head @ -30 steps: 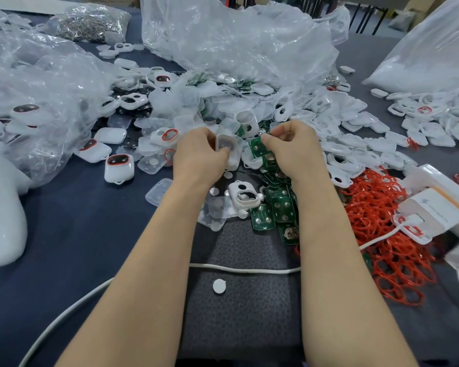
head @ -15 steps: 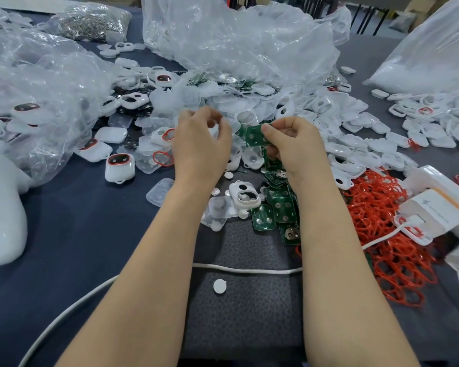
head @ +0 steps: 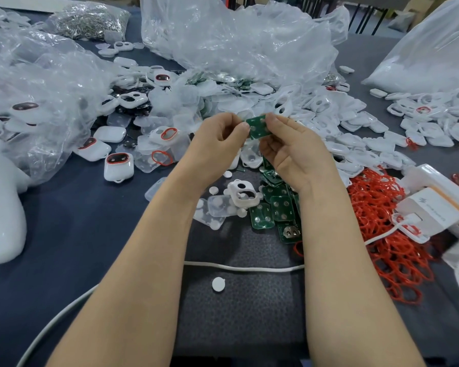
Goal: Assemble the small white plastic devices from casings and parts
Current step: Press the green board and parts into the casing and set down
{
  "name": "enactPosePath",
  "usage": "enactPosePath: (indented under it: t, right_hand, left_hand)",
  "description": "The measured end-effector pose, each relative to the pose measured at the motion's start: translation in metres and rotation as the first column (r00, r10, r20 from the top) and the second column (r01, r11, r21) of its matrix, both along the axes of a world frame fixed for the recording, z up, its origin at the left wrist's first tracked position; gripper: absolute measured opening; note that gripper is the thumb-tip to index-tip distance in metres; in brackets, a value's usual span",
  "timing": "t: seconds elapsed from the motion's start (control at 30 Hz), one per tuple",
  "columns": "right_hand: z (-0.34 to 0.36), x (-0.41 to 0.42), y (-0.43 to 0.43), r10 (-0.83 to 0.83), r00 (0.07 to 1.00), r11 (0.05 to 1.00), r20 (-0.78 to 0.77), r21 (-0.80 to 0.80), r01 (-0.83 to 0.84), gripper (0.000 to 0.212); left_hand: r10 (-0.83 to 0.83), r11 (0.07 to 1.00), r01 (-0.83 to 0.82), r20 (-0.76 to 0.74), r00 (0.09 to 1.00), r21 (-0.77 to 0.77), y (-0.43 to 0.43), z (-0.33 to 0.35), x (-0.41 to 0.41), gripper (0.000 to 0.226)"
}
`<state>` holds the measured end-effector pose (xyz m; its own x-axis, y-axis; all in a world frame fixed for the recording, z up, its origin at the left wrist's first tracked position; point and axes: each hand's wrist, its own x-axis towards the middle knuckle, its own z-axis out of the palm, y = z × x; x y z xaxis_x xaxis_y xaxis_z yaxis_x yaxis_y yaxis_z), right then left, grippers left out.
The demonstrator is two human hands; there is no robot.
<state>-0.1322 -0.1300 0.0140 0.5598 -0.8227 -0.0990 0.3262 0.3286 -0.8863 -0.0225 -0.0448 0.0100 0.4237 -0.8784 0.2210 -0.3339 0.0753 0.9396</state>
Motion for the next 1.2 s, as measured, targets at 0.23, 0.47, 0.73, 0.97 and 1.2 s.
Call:
enactPosePath:
  t: [0.23, 0.47, 0.73, 0.97, 1.2]
  right_hand:
    - [0.000, 0.009, 0.006, 0.051, 0.980, 0.980, 0.191, 0.180, -0.087, 0.028]
    - [-0.009, 0.007, -0.004, -0.139, 0.977, 0.985, -0.160, -0.126, 0.119, 0.011]
    - [-0.009, 0.012, 0.004, -0.160, 0.914, 0.940, -0.372, -0.341, 0.025, 0.022]
    - [-0.008, 0.010, 0.004, -0.185, 0.914, 0.897, -0.362, -0.443, 0.006, 0.027]
    - [-0.010, 0.012, 0.005, -0.213, 0.892, 0.887, -0.399, -0.461, 0.006, 0.026]
  left_hand:
    - [-0.009, 0.992, -0.004, -0.098, 0.995, -0.128, -0.003, -0.002, -0.008, 0.027]
    - [0.548, 0.789, -0.552, -0.098, 0.831, -0.269, 0.008, 0.006, 0.015, 0.016]
    - [0.686, 0.677, -0.736, 0.350, 0.638, 0.015, 0.016, -0.005, 0.037, 0.022]
    - [0.289, 0.780, -0.551, 0.610, 0.738, 0.297, 0.010, -0.004, 0.029, 0.038]
    - [0.117, 0.761, -0.495, 0.661, 0.741, 0.419, 0.007, -0.009, 0.024, 0.035]
